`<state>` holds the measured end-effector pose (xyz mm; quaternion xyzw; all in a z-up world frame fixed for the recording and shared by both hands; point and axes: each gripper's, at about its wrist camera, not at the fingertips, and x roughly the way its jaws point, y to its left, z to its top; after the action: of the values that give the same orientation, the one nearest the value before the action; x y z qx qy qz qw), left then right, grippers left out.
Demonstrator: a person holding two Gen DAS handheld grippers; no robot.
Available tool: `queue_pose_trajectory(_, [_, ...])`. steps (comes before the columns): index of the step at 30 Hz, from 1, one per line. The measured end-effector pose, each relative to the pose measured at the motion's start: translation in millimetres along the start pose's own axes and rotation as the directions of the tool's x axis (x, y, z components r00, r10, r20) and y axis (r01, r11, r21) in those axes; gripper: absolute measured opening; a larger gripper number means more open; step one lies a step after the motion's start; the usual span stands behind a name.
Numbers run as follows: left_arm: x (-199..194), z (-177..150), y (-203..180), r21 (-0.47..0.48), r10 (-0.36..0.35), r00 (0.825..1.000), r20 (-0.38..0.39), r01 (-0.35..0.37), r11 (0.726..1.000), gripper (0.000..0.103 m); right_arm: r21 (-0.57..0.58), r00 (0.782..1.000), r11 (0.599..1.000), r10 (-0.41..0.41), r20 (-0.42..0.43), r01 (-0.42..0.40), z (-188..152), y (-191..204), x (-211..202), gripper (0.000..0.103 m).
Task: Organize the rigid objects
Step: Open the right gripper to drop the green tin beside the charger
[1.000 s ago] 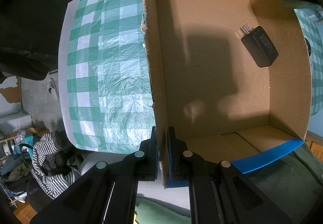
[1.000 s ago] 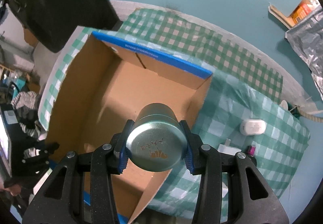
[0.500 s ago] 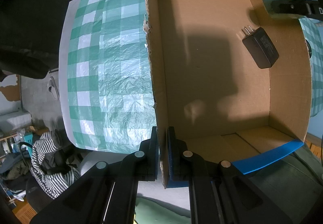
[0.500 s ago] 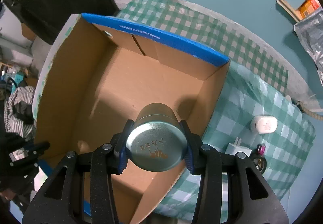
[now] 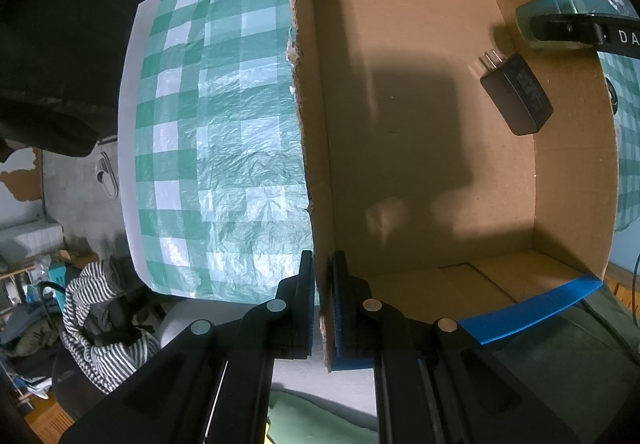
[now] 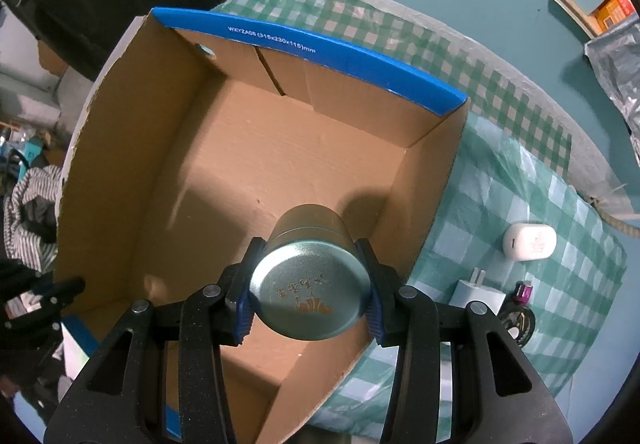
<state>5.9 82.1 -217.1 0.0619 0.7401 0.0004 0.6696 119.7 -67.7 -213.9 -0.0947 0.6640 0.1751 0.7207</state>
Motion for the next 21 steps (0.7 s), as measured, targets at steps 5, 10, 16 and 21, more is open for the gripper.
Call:
queue_pose_trajectory(5, [0, 0, 0, 0.002, -0.002, 1.000, 0.001, 0.002, 1.000, 0.009, 0.002, 1.000, 1.000, 0.012, 0.022, -0.012, 0, 1, -4, 0.053])
queue_pose_trajectory(10, [0, 1, 0, 0.001, -0.003, 1.000, 0.004, 0.003, 1.000, 0.009, 0.007, 0.999, 1.000, -0.008, 0.042, 0.007, 0, 3, -11, 0.067])
queue_pose_trajectory(16, [-1, 1, -1, 0.002, -0.003, 1.000, 0.005, 0.003, 1.000, 0.009, 0.029, 0.998, 1.000, 0.004, 0.065, -0.006, 0, 0, -24, 0.067])
queue_pose_trajectory(21, [-1, 1, -1, 0.002, -0.002, 1.000, 0.005, 0.002, 1.000, 0.009, 0.039, 0.996, 0.999, 0.009, 0.087, -0.013, -1, -1, -37, 0.067])
